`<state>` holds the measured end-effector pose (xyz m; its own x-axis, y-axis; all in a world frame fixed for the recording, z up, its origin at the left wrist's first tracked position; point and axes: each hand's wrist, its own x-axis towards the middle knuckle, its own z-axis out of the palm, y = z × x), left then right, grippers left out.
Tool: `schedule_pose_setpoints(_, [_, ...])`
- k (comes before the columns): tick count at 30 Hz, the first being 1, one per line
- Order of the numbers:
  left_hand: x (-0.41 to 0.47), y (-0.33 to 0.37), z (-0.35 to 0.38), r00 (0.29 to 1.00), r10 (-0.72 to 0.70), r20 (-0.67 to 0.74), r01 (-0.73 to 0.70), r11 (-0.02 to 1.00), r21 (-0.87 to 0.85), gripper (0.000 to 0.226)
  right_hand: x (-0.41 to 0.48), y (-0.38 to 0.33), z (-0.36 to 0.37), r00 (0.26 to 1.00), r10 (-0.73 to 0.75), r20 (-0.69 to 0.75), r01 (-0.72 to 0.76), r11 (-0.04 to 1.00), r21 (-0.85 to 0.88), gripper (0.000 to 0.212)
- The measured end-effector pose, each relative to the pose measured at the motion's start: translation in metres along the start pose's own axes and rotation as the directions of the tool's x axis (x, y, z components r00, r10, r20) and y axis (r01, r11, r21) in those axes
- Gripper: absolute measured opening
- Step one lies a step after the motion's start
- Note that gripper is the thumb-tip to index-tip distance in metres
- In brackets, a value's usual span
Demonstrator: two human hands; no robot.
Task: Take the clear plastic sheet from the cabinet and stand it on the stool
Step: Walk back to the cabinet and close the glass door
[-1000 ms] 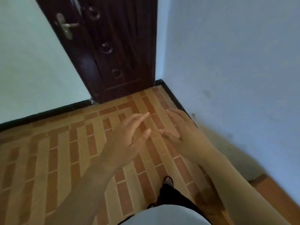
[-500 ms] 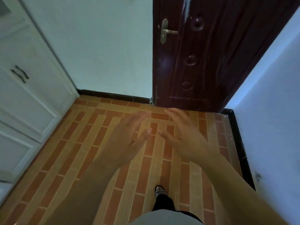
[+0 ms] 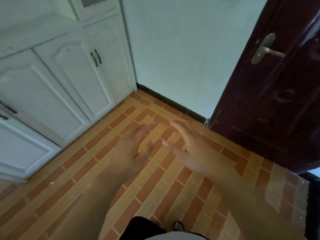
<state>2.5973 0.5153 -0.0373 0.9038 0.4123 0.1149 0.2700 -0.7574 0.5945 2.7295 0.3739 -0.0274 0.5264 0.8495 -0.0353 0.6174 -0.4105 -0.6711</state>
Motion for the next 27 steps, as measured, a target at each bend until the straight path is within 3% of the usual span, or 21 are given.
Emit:
schedule_pose_setpoints(4, [-0.001,-0.05,-0.034,0.984,-0.16,-0.072,0.161,0.987,0.007,0.051,0.064,-0.037,0.031,0.981,-0.111,0.162,0.117,0.993,-0.03,0.065])
schedule_pose_setpoints(11, [0.021,-0.144,-0.1,0.938,-0.27,-0.216,0.274,0.962,-0.013,0.052,0.176,-0.102,0.088,0.947,-0.255,0.198,0.27,0.961,-0.055,0.064])
schedule_pose_setpoints(18, [0.041,-0.23,-0.184,0.905,-0.264,-0.333,0.292,0.956,0.035,0.052,0.27,-0.185,0.132,0.9,-0.402,0.169,0.411,0.912,-0.016,0.063])
schedule_pose_setpoints(27, [0.06,-0.289,-0.268,0.852,-0.232,-0.47,0.324,0.938,0.125,0.055,0.356,-0.259,0.161,0.838,-0.509,0.198,0.514,0.857,0.027,0.065])
